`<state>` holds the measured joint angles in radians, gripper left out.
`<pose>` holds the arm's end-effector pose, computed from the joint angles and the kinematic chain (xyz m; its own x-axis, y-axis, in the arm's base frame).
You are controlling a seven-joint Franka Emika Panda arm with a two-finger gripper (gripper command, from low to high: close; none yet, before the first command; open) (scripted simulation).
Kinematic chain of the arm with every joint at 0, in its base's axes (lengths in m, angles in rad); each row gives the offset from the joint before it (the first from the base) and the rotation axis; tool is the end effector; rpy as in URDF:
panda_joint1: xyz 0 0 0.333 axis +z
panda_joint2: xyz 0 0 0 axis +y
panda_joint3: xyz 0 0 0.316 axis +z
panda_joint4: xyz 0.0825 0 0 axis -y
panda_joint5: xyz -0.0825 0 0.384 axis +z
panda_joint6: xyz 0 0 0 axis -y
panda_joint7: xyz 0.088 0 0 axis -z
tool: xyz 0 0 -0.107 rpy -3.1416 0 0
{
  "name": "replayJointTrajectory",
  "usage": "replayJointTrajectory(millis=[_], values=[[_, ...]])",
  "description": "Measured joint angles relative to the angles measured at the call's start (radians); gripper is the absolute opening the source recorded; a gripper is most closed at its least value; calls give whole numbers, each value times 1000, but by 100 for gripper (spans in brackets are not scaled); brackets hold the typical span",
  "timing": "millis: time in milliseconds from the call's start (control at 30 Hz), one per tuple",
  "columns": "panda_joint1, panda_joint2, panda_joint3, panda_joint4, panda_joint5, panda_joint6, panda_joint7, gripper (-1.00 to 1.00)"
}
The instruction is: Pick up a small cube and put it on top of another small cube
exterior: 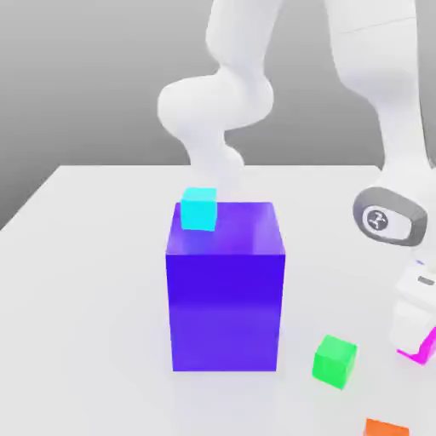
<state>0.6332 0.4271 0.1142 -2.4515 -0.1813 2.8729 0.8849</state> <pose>0.3365 0.3322 0.1312 0.9996 0.0272 0.0012 0.0272 -0.9996 -0.0001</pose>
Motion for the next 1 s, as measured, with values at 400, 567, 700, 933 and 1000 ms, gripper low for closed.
replayJointTrajectory(millis=[400, 567, 700, 933, 1000], values=[[-158, -263, 70, -94, 121, -169, -412, -100], [-230, -331, 58, -137, 155, -193, -685, -100], [-290, -384, 44, -171, 174, -211, -899, -100], [-352, -328, 42, -199, 142, -126, -1073, -100], [-341, -258, 24, -196, 109, -60, -1051, -100]])
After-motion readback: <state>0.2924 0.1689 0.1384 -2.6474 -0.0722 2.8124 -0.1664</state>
